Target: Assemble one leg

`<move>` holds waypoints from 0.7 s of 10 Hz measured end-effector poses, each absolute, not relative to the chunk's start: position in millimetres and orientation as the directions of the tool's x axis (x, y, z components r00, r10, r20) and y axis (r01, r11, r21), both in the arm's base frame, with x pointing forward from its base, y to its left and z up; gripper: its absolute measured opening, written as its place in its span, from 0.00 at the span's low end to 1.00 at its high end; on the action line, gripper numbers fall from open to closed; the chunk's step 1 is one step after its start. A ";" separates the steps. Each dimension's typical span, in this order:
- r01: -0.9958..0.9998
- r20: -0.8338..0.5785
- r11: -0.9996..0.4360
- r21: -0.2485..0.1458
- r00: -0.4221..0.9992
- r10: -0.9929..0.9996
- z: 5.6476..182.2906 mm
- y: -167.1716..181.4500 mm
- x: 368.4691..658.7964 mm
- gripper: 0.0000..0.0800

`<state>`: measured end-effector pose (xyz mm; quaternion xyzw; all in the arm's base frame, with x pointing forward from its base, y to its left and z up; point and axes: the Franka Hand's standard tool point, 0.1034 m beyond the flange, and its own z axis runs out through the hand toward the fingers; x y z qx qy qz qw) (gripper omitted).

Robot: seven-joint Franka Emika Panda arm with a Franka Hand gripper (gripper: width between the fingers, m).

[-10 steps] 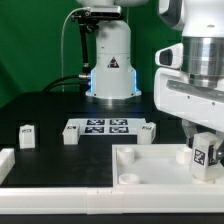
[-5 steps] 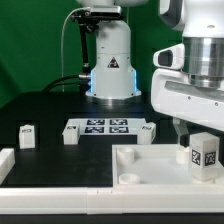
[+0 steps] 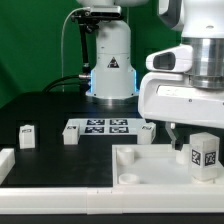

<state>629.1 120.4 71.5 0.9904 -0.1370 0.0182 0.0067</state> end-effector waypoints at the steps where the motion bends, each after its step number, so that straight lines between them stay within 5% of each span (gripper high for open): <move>1: -0.157 0.036 -0.988 0.013 0.987 -0.156 71.7 120.7 629.1 0.81; 5: 0.289 0.023 -0.956 0.047 0.957 0.291 72.5 115.7 630.1 0.81; 6: 0.292 0.024 -0.955 0.048 0.956 0.294 72.3 115.2 630.3 0.70; 7: 0.290 0.023 -0.956 0.048 0.956 0.292 72.1 115.2 630.3 0.70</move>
Offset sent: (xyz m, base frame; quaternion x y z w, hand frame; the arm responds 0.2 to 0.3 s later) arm -0.0024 0.0047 0.0035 0.0117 -0.0321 -0.2089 0.9773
